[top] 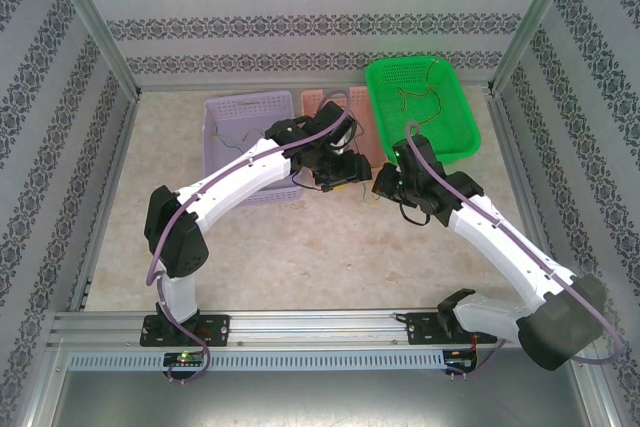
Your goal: Untangle the cables
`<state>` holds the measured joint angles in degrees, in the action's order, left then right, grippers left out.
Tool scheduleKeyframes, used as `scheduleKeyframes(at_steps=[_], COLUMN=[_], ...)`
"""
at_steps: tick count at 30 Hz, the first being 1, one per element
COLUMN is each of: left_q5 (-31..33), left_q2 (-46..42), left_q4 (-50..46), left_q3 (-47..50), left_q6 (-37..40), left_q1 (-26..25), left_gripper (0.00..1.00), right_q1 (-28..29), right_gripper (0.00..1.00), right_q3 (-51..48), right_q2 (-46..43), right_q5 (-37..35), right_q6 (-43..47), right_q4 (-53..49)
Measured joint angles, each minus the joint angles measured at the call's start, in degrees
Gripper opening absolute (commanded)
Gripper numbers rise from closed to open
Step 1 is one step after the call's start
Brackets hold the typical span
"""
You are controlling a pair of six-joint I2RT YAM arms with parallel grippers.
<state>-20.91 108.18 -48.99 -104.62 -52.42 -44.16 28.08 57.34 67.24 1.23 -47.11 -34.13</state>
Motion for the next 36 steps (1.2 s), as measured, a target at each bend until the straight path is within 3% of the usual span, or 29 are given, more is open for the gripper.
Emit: scheduleKeyframes(at_steps=[19,25,32,36], left_q5=[6.64,8.13,9.64,11.3], left_q2=[2.03,2.03,1.92,0.0], left_q4=[0.26,1.7,2.38,3.19], left_q3=[-0.61,0.74,2.89,5.46], left_q6=[-5.11,-6.69,-8.52,-9.22], left_q1=[-0.42,-0.35,0.22,1.29], left_gripper=[0.23,0.19,0.0,0.0], right_q1=[0.33,0.31,0.31,0.28], right_gripper=[0.0,0.0,0.0,0.0], right_q3=[0.9,-1.25,-3.3,-3.39], right_q2=[-1.2,-2.75,-3.5,-3.93], right_q5=[0.28,1.38,2.56,3.23], right_q6=[-10.49,-16.26,-20.72,-20.65], right_q4=[1.44,2.89,4.0,4.0])
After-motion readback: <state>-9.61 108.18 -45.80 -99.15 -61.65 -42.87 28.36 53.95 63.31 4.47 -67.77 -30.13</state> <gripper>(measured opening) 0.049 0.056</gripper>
